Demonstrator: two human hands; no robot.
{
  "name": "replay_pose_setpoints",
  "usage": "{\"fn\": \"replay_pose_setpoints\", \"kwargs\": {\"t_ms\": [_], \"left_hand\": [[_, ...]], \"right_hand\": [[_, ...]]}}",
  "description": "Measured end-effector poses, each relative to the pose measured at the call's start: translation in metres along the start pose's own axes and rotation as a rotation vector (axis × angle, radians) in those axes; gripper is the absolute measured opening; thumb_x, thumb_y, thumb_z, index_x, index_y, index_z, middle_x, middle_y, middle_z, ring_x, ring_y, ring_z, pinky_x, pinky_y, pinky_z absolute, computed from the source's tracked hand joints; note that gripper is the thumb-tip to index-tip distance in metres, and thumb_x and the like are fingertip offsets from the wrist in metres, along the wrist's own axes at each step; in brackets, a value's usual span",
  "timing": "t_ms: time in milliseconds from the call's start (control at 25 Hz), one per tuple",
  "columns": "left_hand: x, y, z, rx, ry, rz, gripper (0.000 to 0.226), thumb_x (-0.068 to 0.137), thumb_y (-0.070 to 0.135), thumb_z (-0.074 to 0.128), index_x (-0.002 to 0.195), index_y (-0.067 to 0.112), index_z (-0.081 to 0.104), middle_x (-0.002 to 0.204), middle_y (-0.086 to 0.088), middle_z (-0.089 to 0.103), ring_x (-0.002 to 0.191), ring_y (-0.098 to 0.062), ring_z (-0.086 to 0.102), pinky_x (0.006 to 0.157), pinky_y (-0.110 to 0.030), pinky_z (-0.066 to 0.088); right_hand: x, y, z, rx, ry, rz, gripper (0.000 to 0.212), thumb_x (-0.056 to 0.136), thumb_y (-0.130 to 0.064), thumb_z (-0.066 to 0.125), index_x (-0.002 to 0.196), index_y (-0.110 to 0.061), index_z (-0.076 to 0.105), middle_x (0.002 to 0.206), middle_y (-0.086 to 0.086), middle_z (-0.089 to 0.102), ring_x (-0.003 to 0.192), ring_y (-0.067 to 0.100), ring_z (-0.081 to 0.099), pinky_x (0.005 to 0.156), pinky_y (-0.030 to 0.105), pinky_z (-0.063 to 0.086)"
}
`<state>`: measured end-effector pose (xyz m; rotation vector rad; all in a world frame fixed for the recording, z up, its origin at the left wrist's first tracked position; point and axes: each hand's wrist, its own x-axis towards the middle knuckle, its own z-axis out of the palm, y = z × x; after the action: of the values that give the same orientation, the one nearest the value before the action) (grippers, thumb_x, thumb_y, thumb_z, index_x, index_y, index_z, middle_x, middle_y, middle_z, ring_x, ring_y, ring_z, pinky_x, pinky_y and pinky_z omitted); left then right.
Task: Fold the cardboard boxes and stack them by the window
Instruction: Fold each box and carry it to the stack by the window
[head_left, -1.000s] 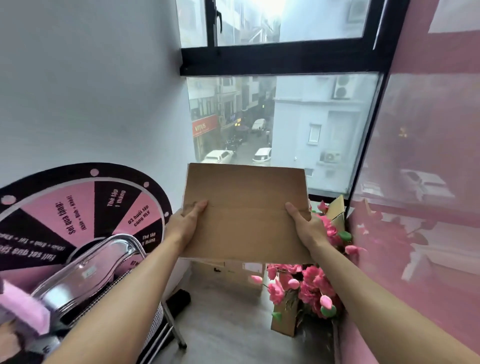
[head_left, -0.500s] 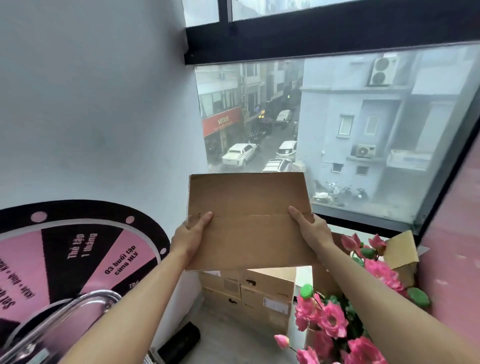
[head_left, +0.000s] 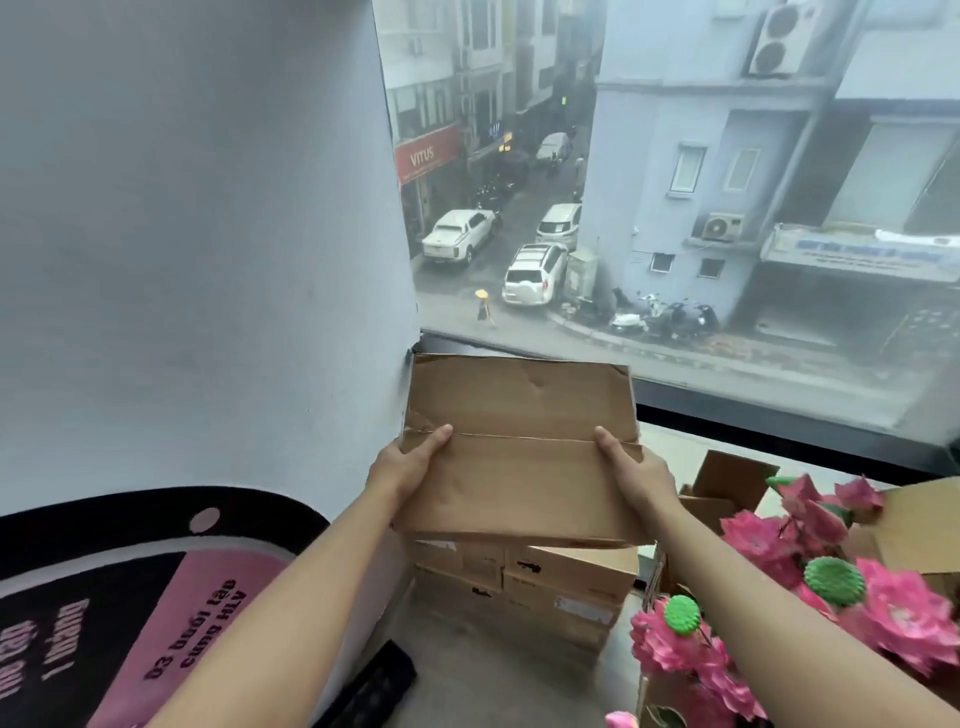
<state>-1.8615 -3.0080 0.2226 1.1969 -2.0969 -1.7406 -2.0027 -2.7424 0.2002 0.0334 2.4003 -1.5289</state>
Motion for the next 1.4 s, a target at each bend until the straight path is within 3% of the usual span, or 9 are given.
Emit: {"fn": "replay_pose_setpoints", "kwargs": {"t_ms": [160, 280, 360, 560, 840, 1040, 1200, 1280, 1400], "left_hand": [[0.07, -0.024, 0.02, 0.05, -0.073, -0.098, 0.094, 0.049, 0.087, 0.067, 0.124, 0.031, 0.065, 0.127, 0.003, 0.064, 0.115, -0.02, 0.06, 0.106, -0.039, 0.045], [0.118, -0.039, 0.041, 0.079, -0.112, -0.17, 0.088, 0.046, 0.087, 0.068, 0.117, 0.035, 0.067, 0.127, 0.001, 0.065, 0.115, -0.022, 0.06, 0.107, -0.042, 0.045], [0.148, -0.046, 0.056, 0.091, -0.123, -0.207, 0.091, 0.047, 0.085, 0.07, 0.122, 0.033, 0.067, 0.127, 0.0, 0.065, 0.117, -0.023, 0.06, 0.108, -0.043, 0.045], [0.228, -0.048, 0.097, 0.163, -0.111, -0.302, 0.084, 0.065, 0.075, 0.074, 0.132, 0.026, 0.063, 0.134, -0.003, 0.062, 0.122, -0.024, 0.058, 0.109, -0.04, 0.043], [0.322, -0.081, 0.129, 0.344, -0.077, -0.356, 0.088, 0.077, 0.067, 0.071, 0.145, 0.017, 0.05, 0.147, -0.009, 0.052, 0.137, -0.031, 0.045, 0.113, -0.039, 0.036], [0.361, -0.108, 0.149, 0.568, -0.234, -0.265, 0.088, 0.082, 0.061, 0.071, 0.148, 0.011, 0.041, 0.15, -0.01, 0.048, 0.139, -0.03, 0.042, 0.11, -0.037, 0.036], [0.354, -0.116, 0.168, 0.886, -0.26, -0.108, 0.111, 0.083, 0.062, 0.068, 0.157, 0.004, 0.007, 0.159, -0.018, 0.027, 0.145, -0.033, 0.029, 0.115, -0.042, 0.03], [0.347, -0.118, 0.173, 1.11, -0.221, 0.117, 0.112, 0.086, 0.064, 0.061, 0.158, 0.012, -0.007, 0.163, -0.017, 0.012, 0.149, -0.035, 0.018, 0.119, -0.045, 0.023], [0.344, -0.125, 0.183, 1.366, -0.475, 0.335, 0.102, 0.087, 0.076, 0.044, 0.156, 0.033, -0.017, 0.166, -0.013, -0.01, 0.152, -0.038, -0.002, 0.12, -0.058, 0.012]], "right_hand": [[0.048, 0.025, 0.033, -0.047, 0.028, 0.097, 0.083, 0.057, -0.094, 0.047, 0.107, -0.03, 0.068, 0.104, -0.001, 0.066, 0.098, 0.025, 0.06, 0.091, 0.039, 0.048], [0.09, 0.044, 0.051, -0.057, 0.021, 0.158, 0.085, 0.061, -0.092, 0.049, 0.113, -0.028, 0.069, 0.108, 0.0, 0.068, 0.102, 0.026, 0.063, 0.094, 0.043, 0.05], [0.119, 0.058, 0.061, -0.075, 0.009, 0.196, 0.083, 0.065, -0.091, 0.048, 0.114, -0.028, 0.068, 0.112, 0.002, 0.069, 0.104, 0.028, 0.062, 0.096, 0.044, 0.049], [0.194, 0.089, 0.089, -0.078, 0.009, 0.319, 0.084, 0.066, -0.093, 0.048, 0.118, -0.029, 0.062, 0.115, 0.002, 0.068, 0.109, 0.03, 0.062, 0.099, 0.047, 0.047], [0.259, 0.13, 0.137, -0.069, -0.002, 0.46, 0.087, 0.076, -0.083, 0.056, 0.136, -0.02, 0.05, 0.135, 0.01, 0.058, 0.125, 0.034, 0.052, 0.106, 0.047, 0.042], [0.281, 0.158, 0.159, -0.147, -0.027, 0.549, 0.082, 0.085, -0.071, 0.057, 0.146, -0.017, 0.042, 0.146, 0.01, 0.051, 0.134, 0.034, 0.046, 0.11, 0.044, 0.038], [0.276, 0.181, 0.158, -0.199, -0.009, 0.637, 0.074, 0.091, -0.064, 0.055, 0.147, -0.018, 0.042, 0.143, 0.011, 0.054, 0.131, 0.035, 0.049, 0.105, 0.04, 0.038], [0.273, 0.186, 0.155, -0.177, 0.005, 0.648, 0.076, 0.091, -0.063, 0.057, 0.149, -0.018, 0.041, 0.14, 0.012, 0.057, 0.13, 0.034, 0.051, 0.107, 0.041, 0.039], [0.276, 0.185, 0.155, -0.155, 0.014, 0.634, 0.073, 0.091, -0.061, 0.058, 0.148, -0.017, 0.044, 0.139, 0.013, 0.058, 0.129, 0.033, 0.052, 0.109, 0.044, 0.04]]}}
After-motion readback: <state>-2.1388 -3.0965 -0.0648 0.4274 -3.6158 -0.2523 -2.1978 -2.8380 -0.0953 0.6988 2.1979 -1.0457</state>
